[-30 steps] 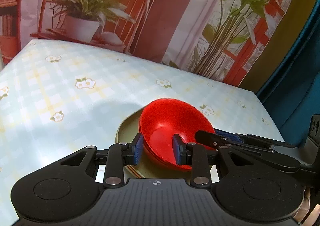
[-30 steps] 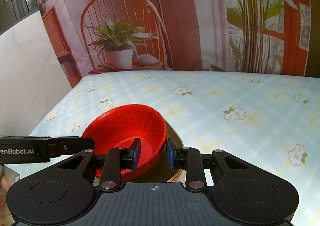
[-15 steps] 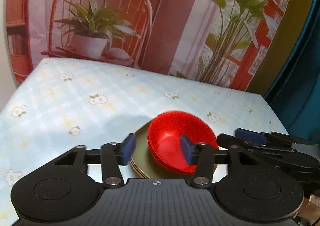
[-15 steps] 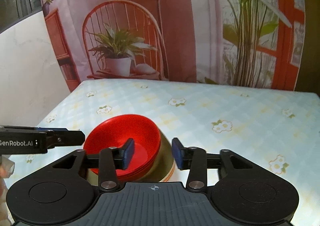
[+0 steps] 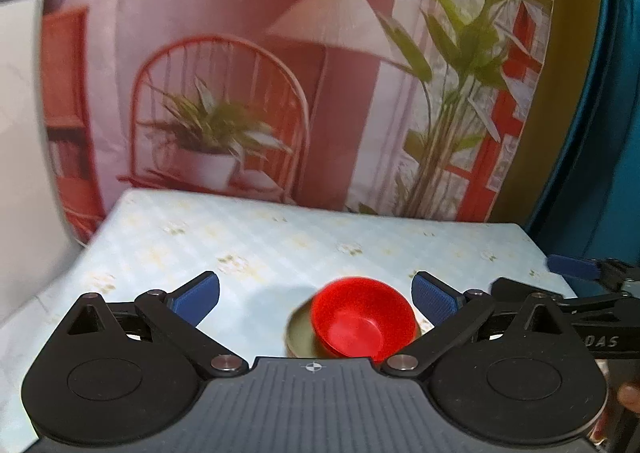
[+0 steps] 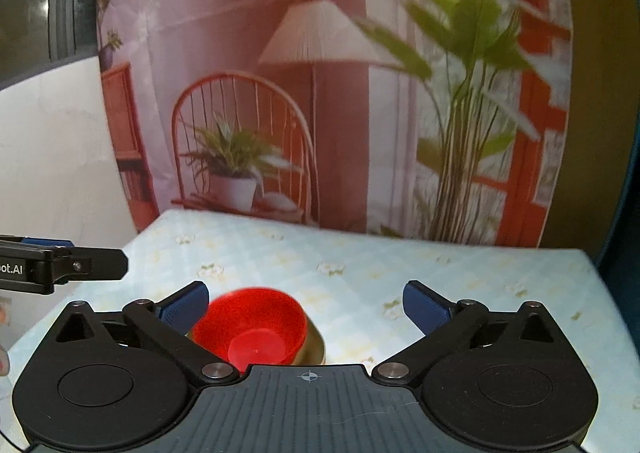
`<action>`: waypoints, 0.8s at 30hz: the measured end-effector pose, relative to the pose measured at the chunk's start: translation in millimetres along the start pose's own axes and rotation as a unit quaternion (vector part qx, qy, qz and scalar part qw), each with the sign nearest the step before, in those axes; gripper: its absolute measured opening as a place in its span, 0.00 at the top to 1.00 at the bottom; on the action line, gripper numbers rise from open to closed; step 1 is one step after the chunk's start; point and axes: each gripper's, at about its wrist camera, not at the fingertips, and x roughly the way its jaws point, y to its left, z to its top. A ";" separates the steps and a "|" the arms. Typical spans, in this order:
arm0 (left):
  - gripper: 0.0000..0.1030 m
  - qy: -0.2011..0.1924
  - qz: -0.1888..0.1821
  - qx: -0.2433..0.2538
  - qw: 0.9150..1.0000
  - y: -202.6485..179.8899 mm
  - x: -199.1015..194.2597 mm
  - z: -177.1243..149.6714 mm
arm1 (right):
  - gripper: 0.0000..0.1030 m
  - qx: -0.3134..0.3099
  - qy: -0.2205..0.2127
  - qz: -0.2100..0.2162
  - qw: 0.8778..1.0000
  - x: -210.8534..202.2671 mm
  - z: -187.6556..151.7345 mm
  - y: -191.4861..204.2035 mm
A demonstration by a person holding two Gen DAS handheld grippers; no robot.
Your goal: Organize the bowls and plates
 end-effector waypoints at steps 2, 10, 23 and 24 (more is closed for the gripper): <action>0.00 -0.012 0.013 0.006 1.000 -2.4 -18.0 6.0 | 0.00 0.003 -0.010 -0.009 1.000 -14.2 6.3 2.5; 0.00 -0.055 0.047 0.043 0.996 -21.1 -78.6 16.2 | 0.00 0.016 -0.035 -0.018 0.999 -66.7 20.0 8.3; 0.00 -0.082 0.032 0.060 0.994 -43.1 -122.4 -3.9 | 0.00 0.033 -0.061 -0.033 0.997 -125.4 11.5 7.1; 0.00 -0.084 0.033 0.062 0.994 -43.7 -123.1 -4.6 | 0.00 0.033 -0.061 -0.034 0.997 -127.1 11.2 6.5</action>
